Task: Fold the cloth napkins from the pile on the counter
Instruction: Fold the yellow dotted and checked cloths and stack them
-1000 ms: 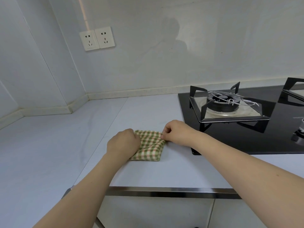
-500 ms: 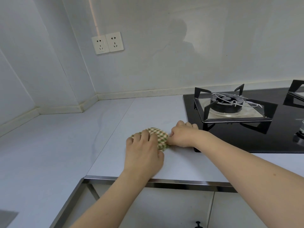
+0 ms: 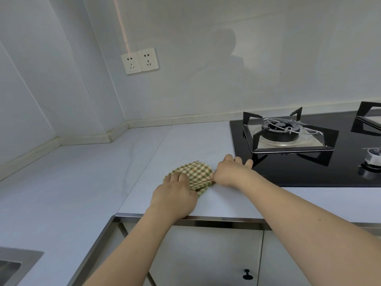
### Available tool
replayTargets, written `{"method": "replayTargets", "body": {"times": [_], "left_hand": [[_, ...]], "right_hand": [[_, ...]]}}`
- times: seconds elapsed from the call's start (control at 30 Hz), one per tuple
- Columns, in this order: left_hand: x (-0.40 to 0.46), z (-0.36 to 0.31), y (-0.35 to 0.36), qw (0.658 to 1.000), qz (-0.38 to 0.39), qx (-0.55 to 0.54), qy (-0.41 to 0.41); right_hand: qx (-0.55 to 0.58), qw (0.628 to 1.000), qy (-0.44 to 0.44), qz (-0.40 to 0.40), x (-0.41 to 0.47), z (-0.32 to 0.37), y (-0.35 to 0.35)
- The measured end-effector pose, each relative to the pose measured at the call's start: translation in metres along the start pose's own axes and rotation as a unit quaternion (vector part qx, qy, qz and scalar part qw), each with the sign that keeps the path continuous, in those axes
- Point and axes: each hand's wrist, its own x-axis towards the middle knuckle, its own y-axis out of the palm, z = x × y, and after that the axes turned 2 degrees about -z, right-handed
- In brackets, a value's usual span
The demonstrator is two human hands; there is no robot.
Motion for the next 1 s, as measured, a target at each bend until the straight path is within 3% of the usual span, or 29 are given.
{"method": "replayTargets", "body": {"times": [0.13,0.27,0.33,0.4,0.47,0.57,0.67,0.73,0.83,0.87,0.93,1.0], "left_hand": [[0.003,0.006,0.001,0.994,0.104,0.024,0.0],[0.001,0.016,-0.011,0.98,0.192,-0.056,-0.016],[0.008,0.023,-0.02,0.977,0.171,-0.126,-0.034],[0.017,0.026,-0.027,0.977,0.068,-0.173,-0.1],[0.027,0.026,-0.032,0.983,0.024,-0.129,-0.127],[0.038,0.019,-0.041,0.986,0.11,-0.081,-0.1],[0.045,0.021,-0.047,0.961,0.173,-0.188,-0.108],[0.044,0.025,-0.05,0.942,0.194,-0.25,-0.113],[0.037,0.028,-0.051,0.879,0.174,-0.427,-0.122],[0.035,0.027,-0.051,0.836,0.167,-0.507,-0.124],[0.031,0.019,-0.053,0.762,0.145,-0.618,-0.129],[0.026,0.005,-0.058,0.727,0.116,-0.662,-0.143]], "right_hand": [[-0.005,1.0,0.004,0.005,0.0,0.002,0.002],[-0.025,1.0,-0.009,0.001,-0.002,0.0,0.0],[-0.032,0.999,-0.018,-0.008,-0.004,-0.004,-0.004],[-0.034,0.999,-0.021,-0.022,-0.006,-0.005,-0.007],[-0.037,0.998,-0.024,-0.04,-0.011,-0.002,-0.007],[-0.04,0.998,-0.036,-0.013,-0.017,0.006,-0.007],[0.091,0.994,-0.052,0.008,-0.02,0.007,-0.011],[0.307,0.949,-0.064,0.041,-0.023,0.003,-0.013],[0.57,0.814,-0.09,0.075,-0.031,-0.002,-0.021],[0.616,0.778,-0.096,0.071,-0.034,-0.003,-0.024],[0.662,0.742,-0.098,0.048,-0.04,-0.004,-0.033],[0.696,0.711,-0.093,0.025,-0.047,-0.007,-0.043]]}}
